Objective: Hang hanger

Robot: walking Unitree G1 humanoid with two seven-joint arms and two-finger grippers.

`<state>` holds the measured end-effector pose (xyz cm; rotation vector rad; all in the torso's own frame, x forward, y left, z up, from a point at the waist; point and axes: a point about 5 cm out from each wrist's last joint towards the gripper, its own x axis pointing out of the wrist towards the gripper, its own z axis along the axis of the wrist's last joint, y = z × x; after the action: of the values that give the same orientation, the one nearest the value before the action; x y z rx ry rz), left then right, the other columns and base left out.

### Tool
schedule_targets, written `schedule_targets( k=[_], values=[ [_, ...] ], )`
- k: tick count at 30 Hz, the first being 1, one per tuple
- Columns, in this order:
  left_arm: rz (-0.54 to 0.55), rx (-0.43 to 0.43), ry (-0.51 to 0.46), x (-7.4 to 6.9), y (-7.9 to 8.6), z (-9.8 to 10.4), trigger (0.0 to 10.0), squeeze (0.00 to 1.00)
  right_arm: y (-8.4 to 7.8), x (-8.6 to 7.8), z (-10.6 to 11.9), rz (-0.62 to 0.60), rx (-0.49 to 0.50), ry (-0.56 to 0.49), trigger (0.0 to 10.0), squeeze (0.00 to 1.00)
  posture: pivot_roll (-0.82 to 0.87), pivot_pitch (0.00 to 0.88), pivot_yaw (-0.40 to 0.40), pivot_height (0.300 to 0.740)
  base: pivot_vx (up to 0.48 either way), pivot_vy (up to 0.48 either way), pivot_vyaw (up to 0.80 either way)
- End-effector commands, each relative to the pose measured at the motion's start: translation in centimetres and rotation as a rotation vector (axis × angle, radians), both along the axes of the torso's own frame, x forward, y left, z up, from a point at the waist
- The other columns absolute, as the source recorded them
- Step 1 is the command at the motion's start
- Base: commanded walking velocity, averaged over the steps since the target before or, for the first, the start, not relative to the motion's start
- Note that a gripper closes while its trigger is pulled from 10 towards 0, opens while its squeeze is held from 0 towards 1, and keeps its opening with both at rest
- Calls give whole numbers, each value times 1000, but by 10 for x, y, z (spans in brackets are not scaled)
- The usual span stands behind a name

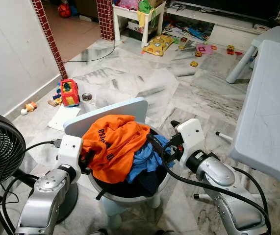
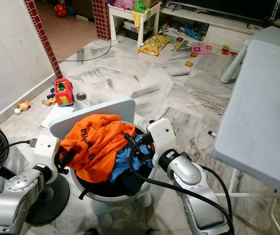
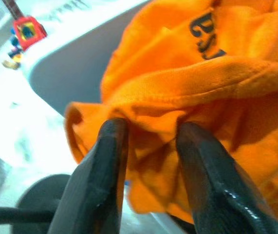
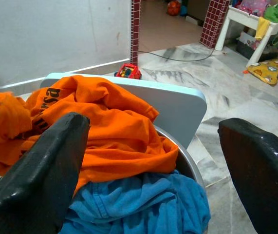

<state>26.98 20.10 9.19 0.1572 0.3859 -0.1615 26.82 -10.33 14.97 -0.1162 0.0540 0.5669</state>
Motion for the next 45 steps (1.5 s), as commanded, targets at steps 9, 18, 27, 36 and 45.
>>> schedule_targets(
  k=[9,18,27,36,45],
  values=[
    [77,99,-88,20,35,21,0,0,-1,-3,-1,-1,-2,4,10000,0,-114,149,-22,740,0,0,0],
    [106,88,-129,24,37,26,0,0,-3,-3,-1,-7,-4,3,10000,0,-115,145,-21,740,0,0,0],
    [105,138,-347,28,35,54,0,0,-1,-1,-1,-4,0,-6,10000,0,-109,139,-20,740,0,0,0],
    [72,-38,-298,-26,-6,19,10000,0,-1,0,-1,-7,0,-9,10000,0,-94,137,-26,740,0,0,0],
    [185,-193,-119,-42,-15,-5,10000,1000,2,1,-1,6,0,-9,10000,0,-89,135,-32,740,0,0,0]
  ],
)
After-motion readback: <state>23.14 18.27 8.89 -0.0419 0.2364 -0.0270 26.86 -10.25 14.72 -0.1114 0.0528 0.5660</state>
